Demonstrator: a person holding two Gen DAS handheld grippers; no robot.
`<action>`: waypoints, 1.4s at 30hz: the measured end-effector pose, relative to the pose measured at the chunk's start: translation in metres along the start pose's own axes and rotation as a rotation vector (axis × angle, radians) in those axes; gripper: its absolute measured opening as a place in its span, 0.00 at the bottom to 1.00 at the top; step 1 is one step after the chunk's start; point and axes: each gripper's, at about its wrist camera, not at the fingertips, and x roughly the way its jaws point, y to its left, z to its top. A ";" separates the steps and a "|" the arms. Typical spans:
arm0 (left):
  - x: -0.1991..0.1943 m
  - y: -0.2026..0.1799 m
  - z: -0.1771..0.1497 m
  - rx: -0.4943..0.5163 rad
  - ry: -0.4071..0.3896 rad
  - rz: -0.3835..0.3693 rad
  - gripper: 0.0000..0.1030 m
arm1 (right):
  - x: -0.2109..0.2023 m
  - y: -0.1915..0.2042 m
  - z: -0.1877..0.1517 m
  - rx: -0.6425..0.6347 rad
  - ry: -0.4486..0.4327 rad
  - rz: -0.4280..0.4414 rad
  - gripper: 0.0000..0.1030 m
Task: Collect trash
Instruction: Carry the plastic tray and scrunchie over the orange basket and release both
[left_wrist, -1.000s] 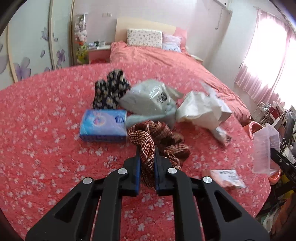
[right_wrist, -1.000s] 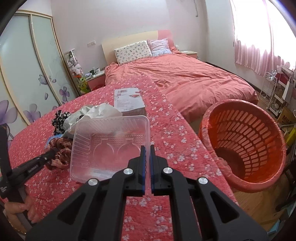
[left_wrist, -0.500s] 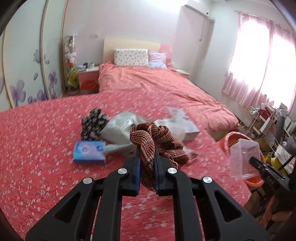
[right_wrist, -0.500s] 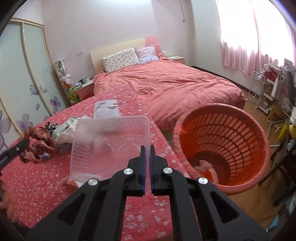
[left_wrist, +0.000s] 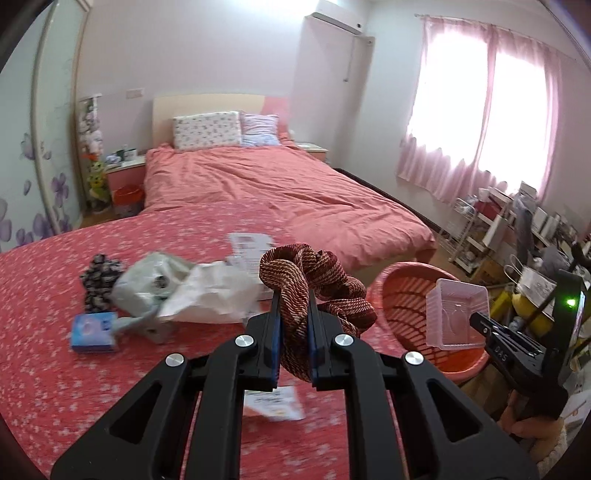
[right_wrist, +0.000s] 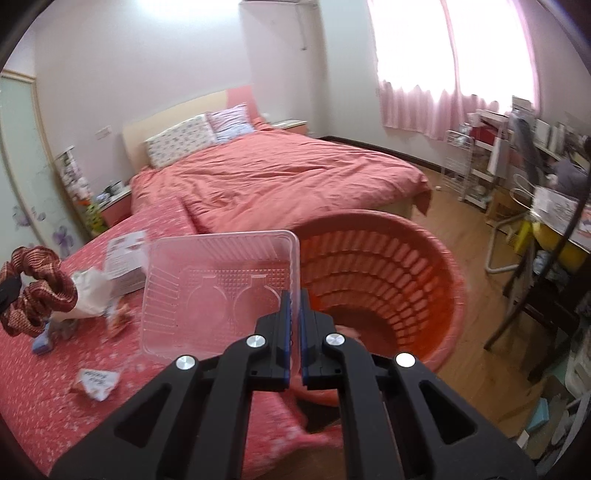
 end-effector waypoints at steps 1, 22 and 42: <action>0.005 -0.008 0.000 0.006 0.004 -0.014 0.11 | 0.001 -0.005 0.000 0.007 -0.001 -0.011 0.05; 0.066 -0.103 -0.008 0.098 0.079 -0.168 0.11 | 0.033 -0.073 0.002 0.099 -0.008 -0.127 0.05; 0.106 -0.139 -0.021 0.130 0.175 -0.222 0.12 | 0.063 -0.098 0.003 0.155 0.030 -0.115 0.06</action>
